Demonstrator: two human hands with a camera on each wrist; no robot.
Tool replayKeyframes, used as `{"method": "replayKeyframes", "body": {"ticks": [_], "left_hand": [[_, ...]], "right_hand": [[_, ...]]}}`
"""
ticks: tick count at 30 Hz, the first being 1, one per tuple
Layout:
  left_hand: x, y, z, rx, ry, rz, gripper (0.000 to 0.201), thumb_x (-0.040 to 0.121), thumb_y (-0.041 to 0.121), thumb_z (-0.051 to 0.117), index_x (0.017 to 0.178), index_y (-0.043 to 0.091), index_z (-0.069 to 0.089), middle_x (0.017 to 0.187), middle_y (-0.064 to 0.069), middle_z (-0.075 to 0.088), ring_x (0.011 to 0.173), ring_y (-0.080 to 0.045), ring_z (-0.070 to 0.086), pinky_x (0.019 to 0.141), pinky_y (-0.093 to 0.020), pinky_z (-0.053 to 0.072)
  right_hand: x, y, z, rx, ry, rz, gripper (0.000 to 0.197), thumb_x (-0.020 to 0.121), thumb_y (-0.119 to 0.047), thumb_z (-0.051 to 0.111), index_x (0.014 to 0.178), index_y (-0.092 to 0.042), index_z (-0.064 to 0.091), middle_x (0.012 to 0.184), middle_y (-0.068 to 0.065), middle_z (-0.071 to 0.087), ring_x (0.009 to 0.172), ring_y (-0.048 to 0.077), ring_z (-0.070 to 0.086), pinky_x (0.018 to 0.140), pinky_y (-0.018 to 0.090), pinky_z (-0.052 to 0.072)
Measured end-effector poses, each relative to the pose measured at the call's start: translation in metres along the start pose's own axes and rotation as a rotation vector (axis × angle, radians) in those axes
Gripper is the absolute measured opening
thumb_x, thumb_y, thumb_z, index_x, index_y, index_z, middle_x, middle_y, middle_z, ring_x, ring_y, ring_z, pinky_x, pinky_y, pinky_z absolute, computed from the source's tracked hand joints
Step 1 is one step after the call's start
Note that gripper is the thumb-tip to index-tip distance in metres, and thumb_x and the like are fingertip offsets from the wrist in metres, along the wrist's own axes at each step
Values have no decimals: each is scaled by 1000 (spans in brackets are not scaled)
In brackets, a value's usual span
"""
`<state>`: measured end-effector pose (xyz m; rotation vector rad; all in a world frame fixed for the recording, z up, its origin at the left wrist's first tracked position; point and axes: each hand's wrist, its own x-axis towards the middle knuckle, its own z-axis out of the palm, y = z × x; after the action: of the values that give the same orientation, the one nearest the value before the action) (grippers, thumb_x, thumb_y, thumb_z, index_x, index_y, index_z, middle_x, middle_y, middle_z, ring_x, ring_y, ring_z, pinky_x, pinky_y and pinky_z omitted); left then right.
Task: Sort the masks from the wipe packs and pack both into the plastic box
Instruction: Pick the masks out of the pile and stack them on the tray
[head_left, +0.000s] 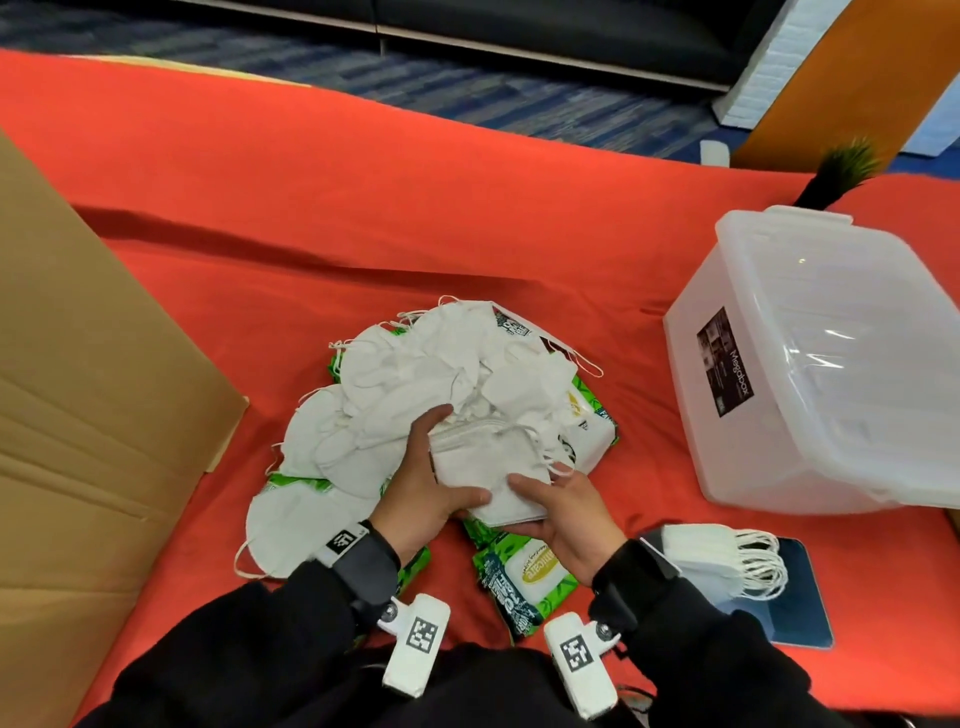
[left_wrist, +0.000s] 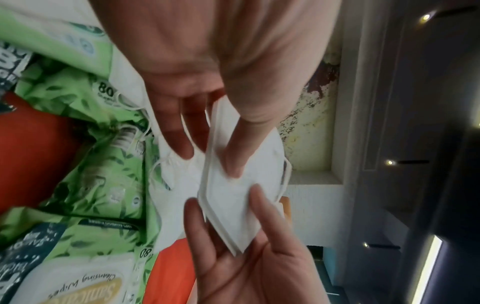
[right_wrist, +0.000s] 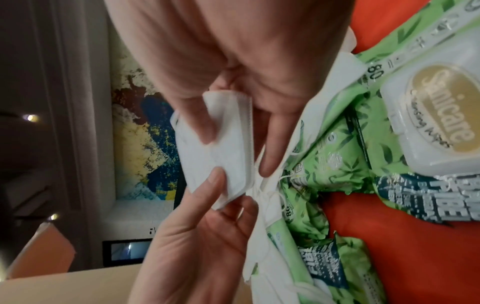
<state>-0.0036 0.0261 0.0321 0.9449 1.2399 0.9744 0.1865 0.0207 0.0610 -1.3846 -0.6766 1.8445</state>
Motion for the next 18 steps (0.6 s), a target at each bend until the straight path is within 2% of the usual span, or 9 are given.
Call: {"method": "replayKeyframes", "body": {"ticks": [2, 4, 5, 7, 10, 12, 15, 16, 18], "left_hand": [[2, 3, -1, -18, -42, -3, 73, 75, -1, 84, 130, 36, 55, 121, 1, 67, 107, -18, 66, 77, -36, 59], [4, 8, -3, -49, -49, -8, 44, 86, 5, 77, 123, 27, 65, 112, -5, 72, 99, -21, 69, 64, -35, 60], [6, 8, -6, -34, -52, -2, 35, 88, 9, 76, 119, 23, 68, 110, -6, 74, 98, -23, 69, 63, -34, 60], [9, 7, -12, 43, -85, 14, 35, 82, 22, 81, 116, 18, 72, 110, -6, 76, 102, -27, 71, 74, -38, 60], [6, 8, -15, 178, -179, 14, 44, 71, 35, 82, 111, 17, 75, 108, -8, 76, 104, -35, 70, 88, -51, 57], [6, 6, -15, 325, -226, 57, 36, 70, 36, 81, 103, 22, 76, 102, -1, 77, 101, -27, 71, 89, -45, 55], [10, 5, -15, 485, -294, 94, 21, 75, 30, 80, 96, 26, 76, 93, 6, 75, 86, -12, 69, 79, -37, 54], [12, 5, -14, 484, -321, 82, 18, 78, 26, 81, 95, 26, 76, 92, 4, 75, 83, -10, 68, 75, -35, 54], [16, 8, -8, 466, -351, 83, 16, 83, 19, 80, 97, 23, 76, 95, 0, 76, 84, -8, 67, 78, -35, 53]], "right_hand": [[1, -1, -4, -32, 58, -41, 34, 94, -4, 66, 128, -5, 63, 116, 14, 75, 106, 34, 73, 83, 50, 62], [1, -1, -10, -60, 52, -40, 31, 93, -4, 67, 124, -6, 65, 116, 14, 75, 106, 33, 72, 90, 55, 59], [2, -2, -13, -61, 41, -34, 28, 93, -5, 68, 121, -4, 66, 116, 15, 75, 106, 33, 72, 93, 56, 57], [2, -1, -19, -32, 50, -24, 23, 93, -15, 71, 106, 4, 66, 113, 19, 74, 104, 34, 72, 95, 51, 56], [1, -6, -24, -25, 149, -50, 18, 94, -18, 70, 91, 0, 70, 100, 19, 74, 93, 30, 73, 85, 44, 57], [-1, -18, -33, -14, 219, -63, 23, 97, -16, 64, 77, -7, 66, 80, 13, 69, 75, 24, 69, 68, 35, 55], [-7, -39, -53, 232, 126, 78, 32, 99, -21, 55, 68, -13, 50, 56, 4, 43, 55, 21, 52, 51, 30, 51], [-10, -45, -59, 250, 62, 131, 31, 97, -23, 55, 68, -16, 47, 54, 1, 33, 50, 18, 43, 48, 29, 47], [-12, -50, -72, 70, -49, 134, 29, 93, -20, 63, 69, -17, 47, 56, 0, 25, 48, 15, 33, 48, 27, 40]]}}
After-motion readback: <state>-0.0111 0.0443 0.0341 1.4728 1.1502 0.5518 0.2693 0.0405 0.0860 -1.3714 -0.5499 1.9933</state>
